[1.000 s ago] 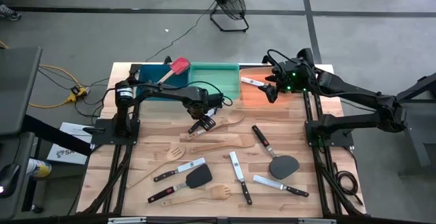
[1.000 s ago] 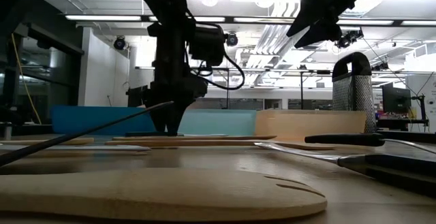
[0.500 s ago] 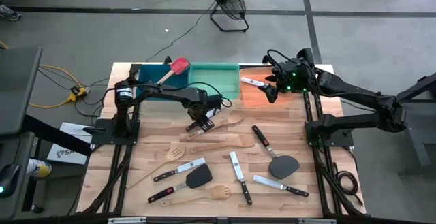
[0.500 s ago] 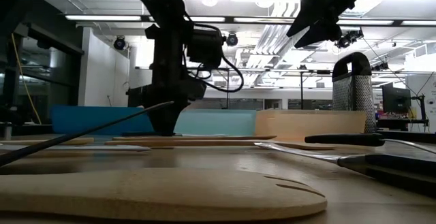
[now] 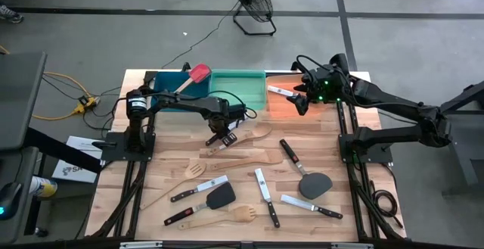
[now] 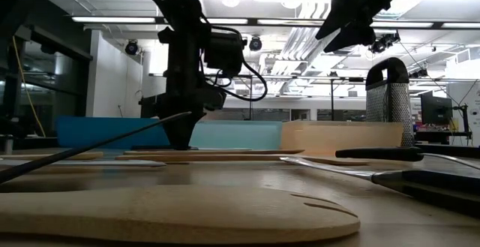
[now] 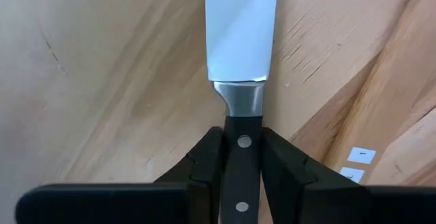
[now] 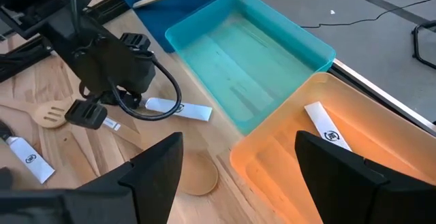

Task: Pick & Place Kitchen Items
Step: Put the knife into the orange bin, then put the black spatula into the blue bin

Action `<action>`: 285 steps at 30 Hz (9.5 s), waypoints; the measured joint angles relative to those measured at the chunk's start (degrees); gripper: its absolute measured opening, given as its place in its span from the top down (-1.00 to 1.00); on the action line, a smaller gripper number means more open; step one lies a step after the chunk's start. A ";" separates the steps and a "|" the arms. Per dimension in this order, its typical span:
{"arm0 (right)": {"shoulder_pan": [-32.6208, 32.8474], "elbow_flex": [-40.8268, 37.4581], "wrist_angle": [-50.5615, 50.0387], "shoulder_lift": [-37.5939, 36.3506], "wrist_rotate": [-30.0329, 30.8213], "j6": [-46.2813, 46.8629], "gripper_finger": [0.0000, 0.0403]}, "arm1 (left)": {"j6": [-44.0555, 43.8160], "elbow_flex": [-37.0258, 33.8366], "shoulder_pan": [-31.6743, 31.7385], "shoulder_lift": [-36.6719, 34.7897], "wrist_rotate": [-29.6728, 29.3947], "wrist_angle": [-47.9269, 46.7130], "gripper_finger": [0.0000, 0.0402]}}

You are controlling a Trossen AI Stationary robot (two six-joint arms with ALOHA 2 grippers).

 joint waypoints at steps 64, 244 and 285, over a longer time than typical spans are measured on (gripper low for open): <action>1.15 -0.02 19.57 3.66 -28.40 -10.53 -0.36 | 15.37 -0.10 0.02 -17.70 3.10 69.46 0.66; -2.68 10.86 -33.02 14.60 -5.23 18.60 -0.28 | 24.57 -0.06 2.67 -20.50 -17.61 15.11 -0.09; 49.44 -15.00 -5.26 15.52 11.17 59.61 -0.28 | 17.86 -0.04 2.62 -20.50 -9.63 10.49 -0.09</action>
